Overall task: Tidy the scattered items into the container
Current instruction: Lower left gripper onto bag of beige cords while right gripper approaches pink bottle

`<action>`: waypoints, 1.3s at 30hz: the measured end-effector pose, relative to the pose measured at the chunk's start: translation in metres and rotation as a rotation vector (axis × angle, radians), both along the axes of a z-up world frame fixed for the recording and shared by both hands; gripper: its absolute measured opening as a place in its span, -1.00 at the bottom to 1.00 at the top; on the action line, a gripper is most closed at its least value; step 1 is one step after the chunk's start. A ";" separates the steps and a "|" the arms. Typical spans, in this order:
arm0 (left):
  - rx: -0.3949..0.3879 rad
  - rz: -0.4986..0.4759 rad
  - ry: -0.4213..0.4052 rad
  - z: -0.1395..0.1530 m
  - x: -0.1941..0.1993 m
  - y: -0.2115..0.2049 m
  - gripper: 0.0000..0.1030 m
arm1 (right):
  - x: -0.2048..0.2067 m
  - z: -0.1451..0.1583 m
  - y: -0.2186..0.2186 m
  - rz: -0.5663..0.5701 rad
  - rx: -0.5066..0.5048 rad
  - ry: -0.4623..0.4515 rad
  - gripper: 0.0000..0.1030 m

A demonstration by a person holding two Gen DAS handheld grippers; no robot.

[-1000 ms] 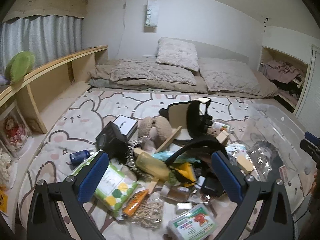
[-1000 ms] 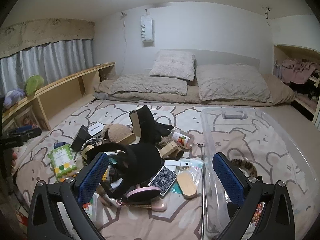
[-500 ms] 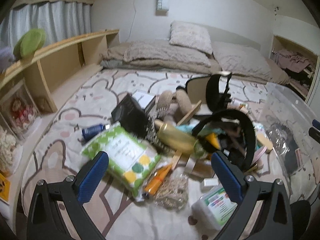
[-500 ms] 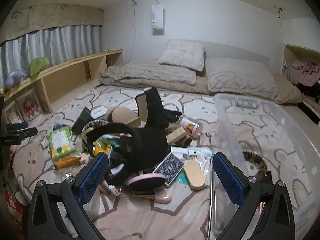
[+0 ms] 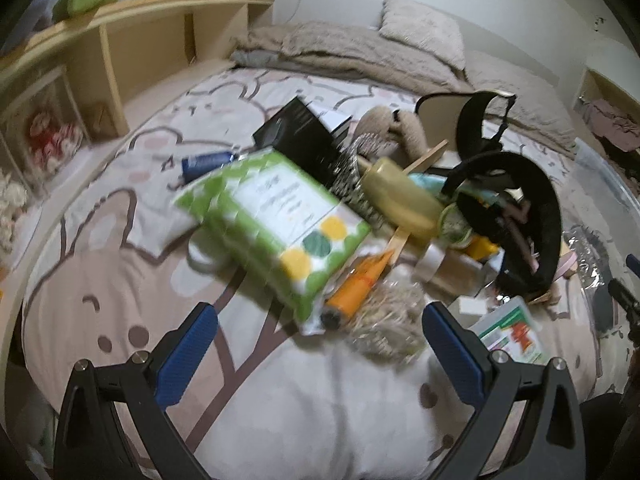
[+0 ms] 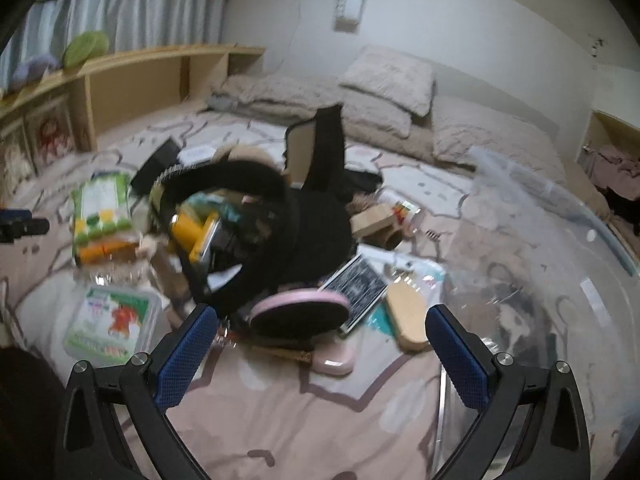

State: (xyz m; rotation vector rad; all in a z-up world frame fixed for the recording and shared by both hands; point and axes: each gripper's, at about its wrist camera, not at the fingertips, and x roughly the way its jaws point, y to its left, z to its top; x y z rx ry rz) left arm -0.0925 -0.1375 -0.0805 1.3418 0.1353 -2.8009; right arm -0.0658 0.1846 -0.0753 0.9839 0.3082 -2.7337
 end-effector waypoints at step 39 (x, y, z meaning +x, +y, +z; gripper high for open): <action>0.035 -0.114 -0.320 -0.073 -0.037 0.057 1.00 | -0.008 -0.118 0.006 -0.074 -0.081 -0.313 1.00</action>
